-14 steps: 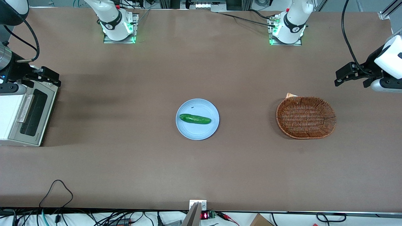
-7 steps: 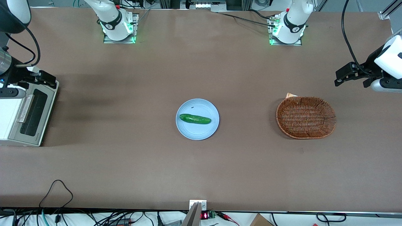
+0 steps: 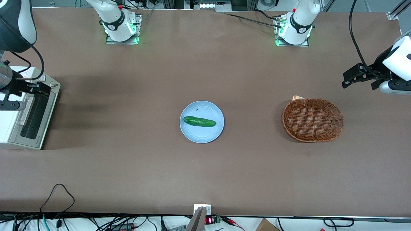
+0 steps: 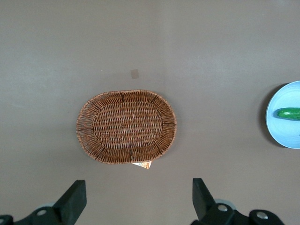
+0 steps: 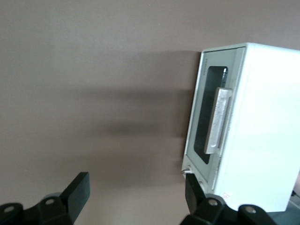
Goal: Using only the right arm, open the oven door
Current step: 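Move the right gripper toward the toaster oven's door handle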
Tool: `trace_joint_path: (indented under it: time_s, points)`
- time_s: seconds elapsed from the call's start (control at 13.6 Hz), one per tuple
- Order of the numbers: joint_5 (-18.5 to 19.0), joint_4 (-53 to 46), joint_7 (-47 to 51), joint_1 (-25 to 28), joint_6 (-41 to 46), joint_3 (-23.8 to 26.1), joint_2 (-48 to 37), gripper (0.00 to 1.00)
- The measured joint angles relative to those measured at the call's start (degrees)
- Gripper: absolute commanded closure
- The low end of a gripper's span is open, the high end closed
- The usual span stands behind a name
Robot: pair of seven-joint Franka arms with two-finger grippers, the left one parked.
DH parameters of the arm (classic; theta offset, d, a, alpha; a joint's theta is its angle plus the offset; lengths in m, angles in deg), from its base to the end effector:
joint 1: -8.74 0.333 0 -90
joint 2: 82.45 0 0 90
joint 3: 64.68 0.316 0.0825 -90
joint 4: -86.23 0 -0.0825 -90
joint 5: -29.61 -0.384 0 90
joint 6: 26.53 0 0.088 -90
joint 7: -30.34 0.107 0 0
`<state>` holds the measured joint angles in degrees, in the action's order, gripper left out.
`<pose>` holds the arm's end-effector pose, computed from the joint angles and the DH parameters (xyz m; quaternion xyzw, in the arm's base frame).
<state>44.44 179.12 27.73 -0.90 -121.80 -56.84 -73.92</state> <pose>0.5963 -0.0488 0.5258 0.9913 0.0254 -0.0569 0.1155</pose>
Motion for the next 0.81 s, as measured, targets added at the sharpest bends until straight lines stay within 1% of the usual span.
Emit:
trace_joint_path:
  time_s: [0.07,0.15,0.22,0.29,0.37,0.59,0.81]
  points:
    - [1.2,0.0,0.0,0.0,0.0,-0.1,0.2,0.55]
    - [2.4,0.0,0.0,0.0,-0.1,-0.2,0.4,0.69]
    - [3.4,0.1,0.0,0.0,-0.1,-0.4,0.6,0.77]
    - [4.2,0.1,0.0,0.0,-0.5,-0.9,1.0,0.92]
    - [4.9,0.2,0.0,-0.1,-1.1,-1.4,1.2,0.97]
    - [7.8,1.1,0.0,-0.1,-2.9,-2.6,2.0,1.0]
    - [13.2,1.6,0.1,-0.1,-3.6,-2.7,3.6,1.0]
